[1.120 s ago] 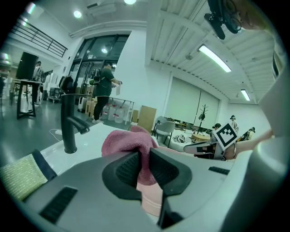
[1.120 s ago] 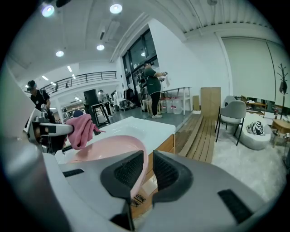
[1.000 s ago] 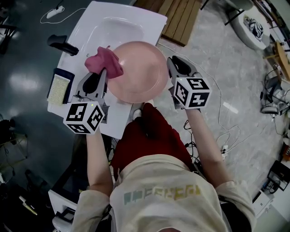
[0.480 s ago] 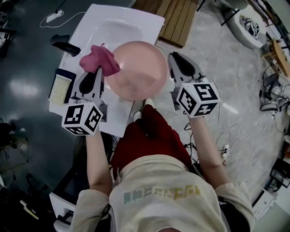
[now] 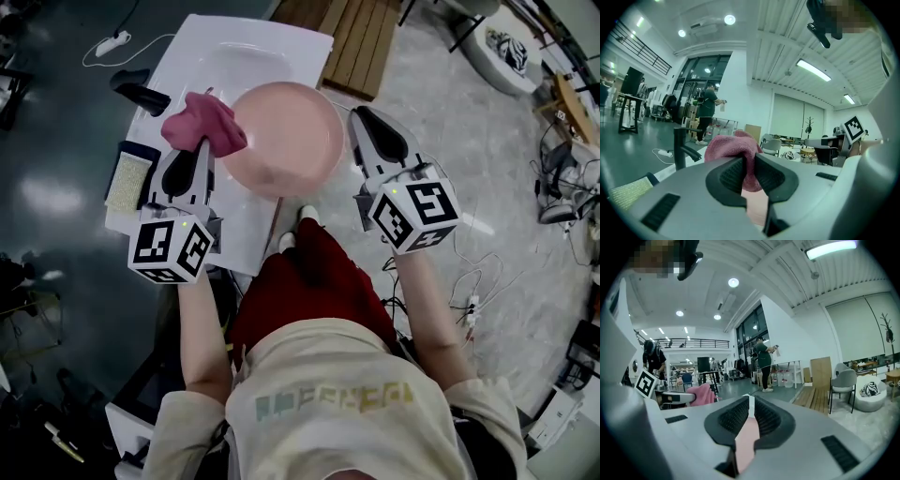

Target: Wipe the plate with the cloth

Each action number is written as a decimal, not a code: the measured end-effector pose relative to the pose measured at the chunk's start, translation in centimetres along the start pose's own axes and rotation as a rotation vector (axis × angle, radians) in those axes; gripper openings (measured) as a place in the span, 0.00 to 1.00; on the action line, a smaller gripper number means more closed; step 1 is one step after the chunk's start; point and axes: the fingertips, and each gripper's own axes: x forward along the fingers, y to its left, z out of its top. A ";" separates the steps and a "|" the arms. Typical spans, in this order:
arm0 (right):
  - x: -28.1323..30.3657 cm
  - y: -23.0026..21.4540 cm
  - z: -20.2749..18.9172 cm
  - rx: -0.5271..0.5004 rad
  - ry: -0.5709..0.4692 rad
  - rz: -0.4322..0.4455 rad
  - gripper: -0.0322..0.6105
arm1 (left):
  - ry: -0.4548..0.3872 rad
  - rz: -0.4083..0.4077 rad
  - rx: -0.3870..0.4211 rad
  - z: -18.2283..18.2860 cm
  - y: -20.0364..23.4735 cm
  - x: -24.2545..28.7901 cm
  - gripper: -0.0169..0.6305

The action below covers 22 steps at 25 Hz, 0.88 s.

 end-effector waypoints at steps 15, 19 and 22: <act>-4.8 3.9 2.8 -0.056 -0.110 -0.011 0.12 | -0.052 -0.036 0.061 2.1 -2.1 -4.1 0.12; -5.6 4.9 2.7 -0.059 -0.125 -0.010 0.12 | -0.063 -0.040 0.055 2.0 -2.4 -5.2 0.12; -6.1 5.8 2.9 -0.069 -0.138 -0.003 0.12 | -0.070 -0.040 0.054 2.1 -2.5 -5.9 0.12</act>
